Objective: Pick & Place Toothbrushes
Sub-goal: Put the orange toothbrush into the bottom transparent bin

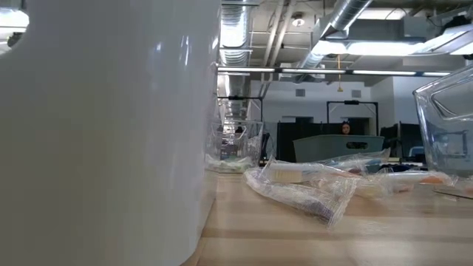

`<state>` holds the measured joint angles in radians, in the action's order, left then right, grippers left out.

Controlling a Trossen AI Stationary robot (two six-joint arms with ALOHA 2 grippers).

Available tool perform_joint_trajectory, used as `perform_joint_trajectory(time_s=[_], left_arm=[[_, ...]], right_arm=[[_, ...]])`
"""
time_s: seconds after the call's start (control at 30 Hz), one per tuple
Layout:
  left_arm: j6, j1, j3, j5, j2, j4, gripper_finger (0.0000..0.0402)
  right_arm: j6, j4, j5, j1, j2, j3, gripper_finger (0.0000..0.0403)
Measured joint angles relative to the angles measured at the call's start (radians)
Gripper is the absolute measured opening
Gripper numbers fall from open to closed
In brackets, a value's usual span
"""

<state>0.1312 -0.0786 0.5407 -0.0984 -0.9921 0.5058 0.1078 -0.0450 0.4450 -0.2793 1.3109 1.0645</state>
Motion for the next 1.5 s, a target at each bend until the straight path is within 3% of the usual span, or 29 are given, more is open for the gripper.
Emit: perform_joint_trajectory(time_s=[0.23,0.37,0.5,0.73,1.1,1.33,1.5], left_arm=[[0.178,0.128,0.000,0.002,0.000,0.082,0.0218],[0.211,0.203,0.002,0.108,-0.038,0.134,0.0218],[0.186,0.248,0.002,0.202,-0.153,0.261,0.0218],[0.177,0.254,0.001,0.229,-0.362,0.602,0.0218],[0.149,0.253,0.011,0.228,-0.505,0.730,0.0218],[0.149,0.253,0.045,0.228,-0.568,0.732,0.0218],[0.141,0.253,0.065,0.228,-0.608,0.732,0.0218]], right_arm=[[-0.003,0.212,0.004,0.105,0.004,-0.006,0.0103],[-0.053,0.317,-0.002,0.147,0.019,-0.043,0.0103],[-0.045,0.273,-0.002,0.164,0.016,-0.090,0.0103],[-0.029,0.248,-0.002,0.190,0.017,-0.124,0.0103],[0.056,-0.056,-0.006,0.234,0.018,-0.264,0.0103],[0.083,-0.330,-0.177,0.236,0.017,-0.356,0.0103],[0.075,-0.414,-0.184,0.244,0.018,-0.390,0.0103]])
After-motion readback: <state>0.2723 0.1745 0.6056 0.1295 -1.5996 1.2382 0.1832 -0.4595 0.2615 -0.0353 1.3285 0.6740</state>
